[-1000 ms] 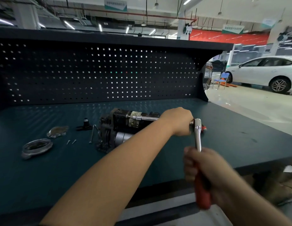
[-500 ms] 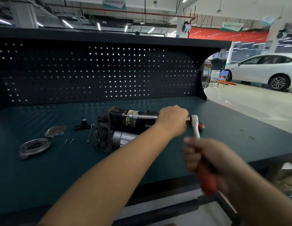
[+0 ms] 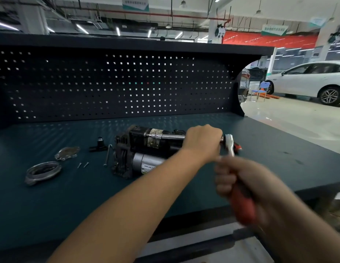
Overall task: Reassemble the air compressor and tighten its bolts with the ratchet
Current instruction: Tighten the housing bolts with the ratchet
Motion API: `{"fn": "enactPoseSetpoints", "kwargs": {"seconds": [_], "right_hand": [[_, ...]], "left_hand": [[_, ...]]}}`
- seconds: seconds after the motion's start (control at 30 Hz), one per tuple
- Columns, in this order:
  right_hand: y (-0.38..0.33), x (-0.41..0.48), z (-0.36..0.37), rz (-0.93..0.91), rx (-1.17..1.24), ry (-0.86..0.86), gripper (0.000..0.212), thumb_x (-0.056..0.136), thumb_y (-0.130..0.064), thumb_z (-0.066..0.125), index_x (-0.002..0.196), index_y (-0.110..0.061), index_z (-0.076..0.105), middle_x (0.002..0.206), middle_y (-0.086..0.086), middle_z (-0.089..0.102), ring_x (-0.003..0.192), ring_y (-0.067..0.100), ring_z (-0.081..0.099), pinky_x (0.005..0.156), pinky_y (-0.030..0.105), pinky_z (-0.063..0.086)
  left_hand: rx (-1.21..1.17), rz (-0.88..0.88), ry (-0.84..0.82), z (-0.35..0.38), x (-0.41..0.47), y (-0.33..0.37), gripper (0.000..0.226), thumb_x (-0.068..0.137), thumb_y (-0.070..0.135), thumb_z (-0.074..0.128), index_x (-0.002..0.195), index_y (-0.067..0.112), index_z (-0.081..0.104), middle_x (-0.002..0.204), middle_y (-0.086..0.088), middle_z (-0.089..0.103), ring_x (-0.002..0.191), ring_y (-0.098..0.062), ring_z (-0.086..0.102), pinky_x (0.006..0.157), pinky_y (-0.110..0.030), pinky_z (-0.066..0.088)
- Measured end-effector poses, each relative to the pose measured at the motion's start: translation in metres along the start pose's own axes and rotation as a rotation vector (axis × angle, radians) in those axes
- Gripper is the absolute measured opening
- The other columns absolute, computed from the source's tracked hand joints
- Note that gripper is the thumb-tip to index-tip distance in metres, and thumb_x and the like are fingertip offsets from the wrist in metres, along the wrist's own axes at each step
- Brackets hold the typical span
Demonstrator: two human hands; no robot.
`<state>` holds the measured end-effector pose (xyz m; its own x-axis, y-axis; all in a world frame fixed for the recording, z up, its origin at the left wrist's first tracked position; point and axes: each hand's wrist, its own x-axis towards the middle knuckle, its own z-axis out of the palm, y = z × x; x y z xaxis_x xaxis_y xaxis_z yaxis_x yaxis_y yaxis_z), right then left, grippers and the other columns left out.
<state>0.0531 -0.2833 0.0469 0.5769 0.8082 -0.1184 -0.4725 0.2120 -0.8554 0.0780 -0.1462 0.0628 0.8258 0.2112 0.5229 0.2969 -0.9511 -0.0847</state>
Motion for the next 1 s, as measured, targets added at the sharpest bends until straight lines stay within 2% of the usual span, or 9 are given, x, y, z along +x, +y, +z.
{"fn": "enactPoseSetpoints", "kwargs": {"seconds": [0.07,0.13,0.33,0.4,0.5,0.57,0.73,0.83,1.0], "right_hand": [[-0.014,-0.001,0.005,-0.016,0.064,-0.033,0.03,0.095,-0.003,0.04,0.067,-0.013,0.04,0.043,-0.004,0.034,0.028,0.003,0.03,0.028,0.013,0.029],[0.002,0.0,0.006,-0.065,-0.04,0.003,0.023,0.094,0.001,0.041,0.074,-0.011,0.042,0.045,-0.004,0.034,0.031,0.005,0.031,0.03,0.017,0.029],[0.058,0.008,-0.015,-0.051,-0.378,0.207,0.011,0.093,0.001,0.049,0.099,-0.008,0.053,0.049,0.001,0.04,0.041,0.014,0.037,0.042,0.027,0.035],[0.039,0.005,-0.007,-0.039,-0.305,0.129,0.013,0.093,0.001,0.046,0.083,-0.007,0.05,0.047,0.0,0.037,0.037,0.011,0.035,0.036,0.023,0.033],[-0.013,0.003,0.008,0.015,0.028,0.0,0.03,0.095,-0.003,0.04,0.067,-0.013,0.038,0.042,-0.004,0.033,0.028,0.003,0.03,0.029,0.014,0.028],[-0.025,0.001,0.012,0.016,0.092,-0.031,0.031,0.095,-0.004,0.04,0.066,-0.013,0.038,0.041,-0.005,0.034,0.028,0.002,0.032,0.028,0.013,0.029],[0.045,0.017,-0.019,-0.139,-0.473,0.238,0.006,0.094,-0.003,0.05,0.091,-0.008,0.051,0.052,0.001,0.041,0.041,0.014,0.038,0.042,0.026,0.035],[0.051,0.017,-0.023,-0.128,-0.53,0.255,0.005,0.095,-0.004,0.05,0.095,-0.008,0.054,0.053,0.003,0.041,0.043,0.016,0.039,0.044,0.027,0.036],[-0.011,0.007,0.005,-0.043,0.055,-0.033,0.028,0.094,-0.004,0.044,0.068,-0.014,0.039,0.043,-0.005,0.035,0.029,0.003,0.031,0.029,0.014,0.029]], "left_hand": [[-0.018,-0.006,0.207,0.008,-0.006,0.007,0.008,0.087,0.023,0.048,0.085,0.015,0.051,0.088,-0.01,0.065,0.081,-0.033,0.059,0.061,-0.033,0.028],[-0.02,-0.023,0.217,0.005,-0.001,0.005,0.015,0.085,0.028,0.051,0.081,0.014,0.058,0.084,-0.009,0.065,0.075,-0.034,0.059,0.058,-0.031,0.029],[-0.133,0.13,-0.5,-0.015,0.017,-0.007,0.032,0.08,0.025,0.06,0.053,0.018,0.044,0.053,0.002,0.043,0.048,-0.015,0.039,0.043,-0.024,0.027],[-0.112,0.107,-0.392,-0.015,0.016,-0.009,0.029,0.079,0.026,0.06,0.056,0.016,0.045,0.056,0.001,0.048,0.056,-0.02,0.049,0.045,-0.024,0.028],[-0.011,0.002,0.098,0.003,0.001,-0.001,0.006,0.084,0.022,0.052,0.082,0.016,0.051,0.087,-0.006,0.064,0.084,-0.032,0.06,0.06,-0.03,0.029],[0.011,0.0,0.21,0.015,-0.004,0.005,0.009,0.086,0.021,0.048,0.091,0.015,0.053,0.093,-0.008,0.065,0.087,-0.033,0.06,0.063,-0.033,0.028],[-0.005,-0.009,-0.099,0.004,0.013,-0.005,0.027,0.08,0.028,0.055,0.057,0.017,0.044,0.065,-0.002,0.054,0.055,-0.023,0.047,0.047,-0.025,0.026],[-0.139,0.04,-0.369,-0.008,0.017,-0.008,0.032,0.077,0.034,0.061,0.053,0.017,0.046,0.055,0.002,0.048,0.052,-0.017,0.046,0.045,-0.024,0.028],[-0.017,0.006,0.32,0.014,-0.006,-0.002,0.013,0.078,0.016,0.059,0.075,0.015,0.046,0.073,-0.006,0.06,0.068,-0.03,0.055,0.057,-0.031,0.026]]}}
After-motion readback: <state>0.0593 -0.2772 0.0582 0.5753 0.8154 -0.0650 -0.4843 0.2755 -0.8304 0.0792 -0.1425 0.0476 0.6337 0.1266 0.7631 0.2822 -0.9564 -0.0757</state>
